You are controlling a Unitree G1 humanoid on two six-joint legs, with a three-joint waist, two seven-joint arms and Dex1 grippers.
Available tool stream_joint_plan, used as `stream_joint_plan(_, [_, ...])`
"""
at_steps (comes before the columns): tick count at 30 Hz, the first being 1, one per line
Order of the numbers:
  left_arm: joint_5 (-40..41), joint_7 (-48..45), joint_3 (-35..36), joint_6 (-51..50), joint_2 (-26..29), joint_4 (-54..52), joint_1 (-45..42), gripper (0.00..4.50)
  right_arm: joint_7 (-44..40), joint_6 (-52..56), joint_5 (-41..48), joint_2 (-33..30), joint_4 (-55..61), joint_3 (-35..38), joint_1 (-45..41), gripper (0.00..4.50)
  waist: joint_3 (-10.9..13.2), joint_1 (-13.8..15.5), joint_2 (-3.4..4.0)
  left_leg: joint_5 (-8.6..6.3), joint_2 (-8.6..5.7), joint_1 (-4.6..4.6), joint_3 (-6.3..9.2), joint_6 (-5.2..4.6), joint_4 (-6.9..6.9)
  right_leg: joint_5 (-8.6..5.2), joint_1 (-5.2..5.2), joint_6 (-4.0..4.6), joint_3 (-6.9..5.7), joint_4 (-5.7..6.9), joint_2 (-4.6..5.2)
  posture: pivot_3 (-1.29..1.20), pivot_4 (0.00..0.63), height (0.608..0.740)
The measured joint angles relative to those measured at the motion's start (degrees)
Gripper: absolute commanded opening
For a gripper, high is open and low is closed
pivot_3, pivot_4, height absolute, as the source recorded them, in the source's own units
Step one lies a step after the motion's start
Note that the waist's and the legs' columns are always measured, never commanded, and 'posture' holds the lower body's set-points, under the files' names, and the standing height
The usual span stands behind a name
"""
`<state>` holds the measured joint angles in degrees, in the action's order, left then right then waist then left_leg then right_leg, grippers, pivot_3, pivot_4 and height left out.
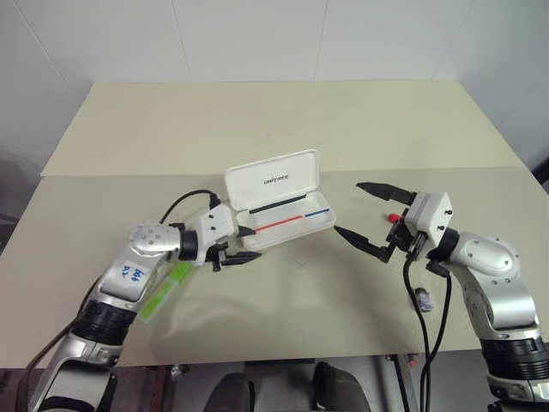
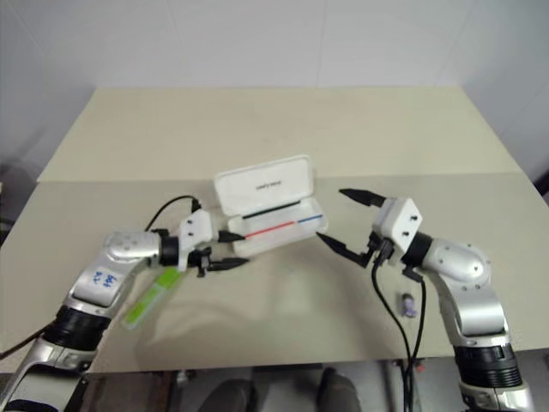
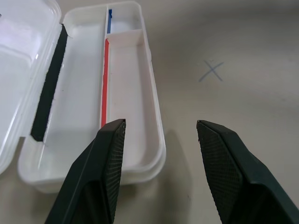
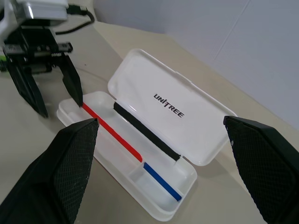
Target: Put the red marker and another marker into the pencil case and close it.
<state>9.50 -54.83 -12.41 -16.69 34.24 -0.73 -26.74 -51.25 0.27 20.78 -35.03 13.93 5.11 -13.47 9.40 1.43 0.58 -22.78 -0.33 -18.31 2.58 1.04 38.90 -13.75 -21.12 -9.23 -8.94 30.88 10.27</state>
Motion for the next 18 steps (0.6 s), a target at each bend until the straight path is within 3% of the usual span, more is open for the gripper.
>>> stream_joint_plan(14, [-5.86,-1.48,-5.16,-2.02,-0.83,4.29,-5.76,2.55,3.64,3.41,0.21,-0.02,5.6,0.33,1.63,4.5,-0.07,-0.07,-0.12,0.0,0.03,0.04,-0.1,0.0,0.09,0.04,-0.01,0.07,0.03,0.11,0.0,0.0,0.15,0.74])
stream_joint_plan(18, [-7.8,-2.84,-6.95,-3.13,-0.67,6.04,-9.08,1.28,4.01,3.73,0.49,-0.02,5.77,0.37,0.71,4.5,-0.08,-0.08,-0.13,0.0,0.02,0.04,-0.12,0.0,0.09,0.04,-0.01,0.07,0.03,0.1,-0.01,0.0,0.15,0.74])
